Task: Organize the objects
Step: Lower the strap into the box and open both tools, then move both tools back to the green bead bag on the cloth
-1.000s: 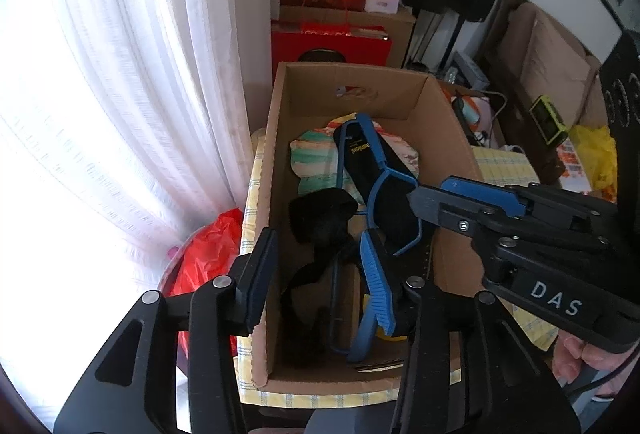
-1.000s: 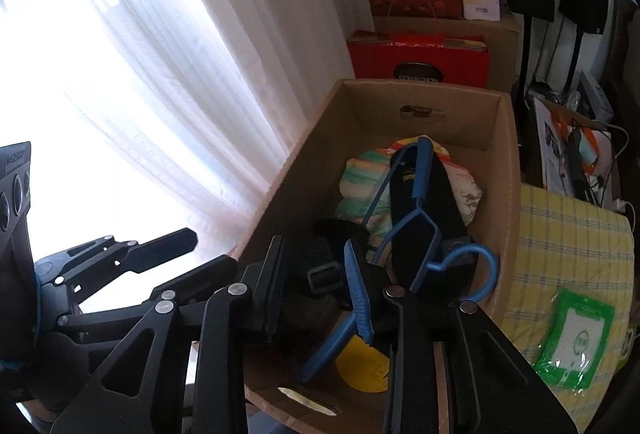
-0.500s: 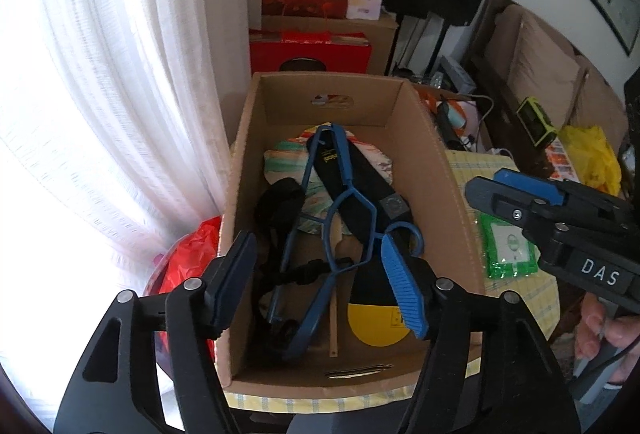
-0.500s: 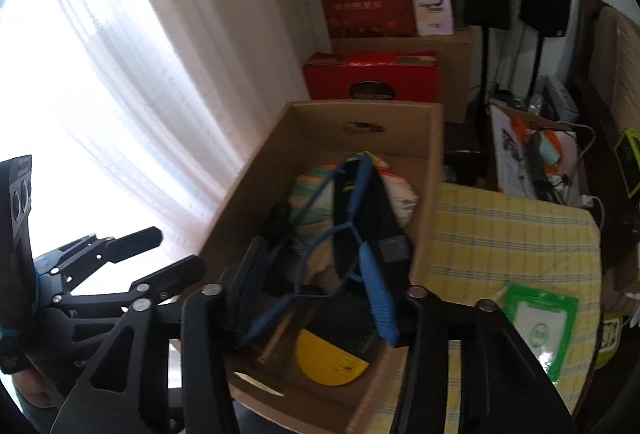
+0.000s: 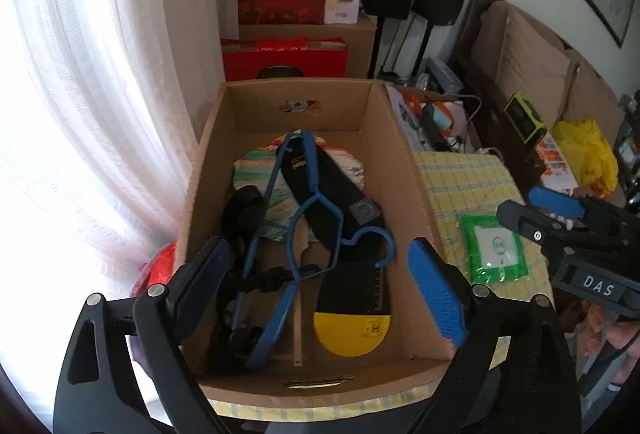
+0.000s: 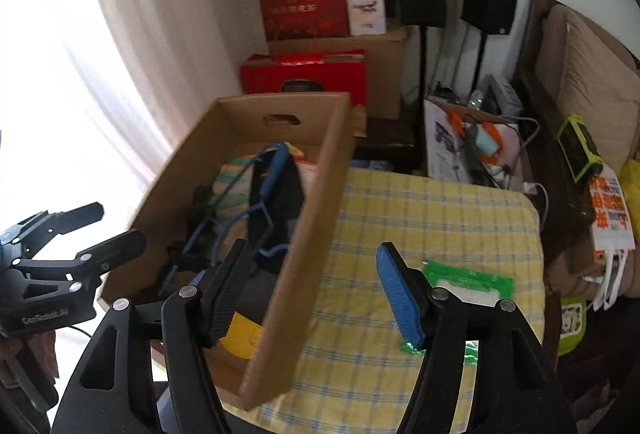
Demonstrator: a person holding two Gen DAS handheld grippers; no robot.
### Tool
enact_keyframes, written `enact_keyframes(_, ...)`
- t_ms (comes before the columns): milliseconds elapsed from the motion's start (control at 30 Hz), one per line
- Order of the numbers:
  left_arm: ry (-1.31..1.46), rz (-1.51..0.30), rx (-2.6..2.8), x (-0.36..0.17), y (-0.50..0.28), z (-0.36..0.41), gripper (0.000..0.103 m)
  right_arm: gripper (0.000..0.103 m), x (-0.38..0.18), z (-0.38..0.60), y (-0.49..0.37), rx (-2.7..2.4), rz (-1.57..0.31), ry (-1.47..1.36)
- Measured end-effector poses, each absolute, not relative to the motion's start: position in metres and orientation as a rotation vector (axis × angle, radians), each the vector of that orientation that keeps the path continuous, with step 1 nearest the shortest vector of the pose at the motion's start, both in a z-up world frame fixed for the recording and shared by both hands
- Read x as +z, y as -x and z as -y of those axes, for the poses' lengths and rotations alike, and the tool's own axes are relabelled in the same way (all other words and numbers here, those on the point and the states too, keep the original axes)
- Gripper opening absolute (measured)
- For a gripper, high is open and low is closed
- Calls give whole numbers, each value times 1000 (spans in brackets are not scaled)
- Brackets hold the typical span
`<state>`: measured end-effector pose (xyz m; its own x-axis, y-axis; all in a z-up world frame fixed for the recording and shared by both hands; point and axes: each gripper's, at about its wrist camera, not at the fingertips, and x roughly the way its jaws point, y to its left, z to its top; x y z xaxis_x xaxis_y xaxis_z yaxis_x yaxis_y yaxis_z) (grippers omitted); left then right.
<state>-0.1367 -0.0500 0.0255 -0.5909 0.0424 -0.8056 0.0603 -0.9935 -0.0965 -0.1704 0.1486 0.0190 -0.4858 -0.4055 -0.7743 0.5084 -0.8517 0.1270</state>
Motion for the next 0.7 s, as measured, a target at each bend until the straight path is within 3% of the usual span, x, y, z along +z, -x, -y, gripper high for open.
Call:
enact_keyframes(267, -1437, -172, -2809, 27, 141, 30, 91, 80, 17, -179, 171, -2379, -148, -1182)
enact_keyframes(433, -1459, -187, -2832, 25, 143, 15, 101, 90, 13, -195, 178, -2414, -136, -1213)
enact_keyframes(500, -1474, -184, -2838, 24, 145, 8, 102, 101, 11, -203, 180, -2424, -127, -1227)
enact_keyframes(700, -1513, -182, -2851, 17, 151, -13, 103, 103, 6, -225, 182, -2452, -122, -1254)
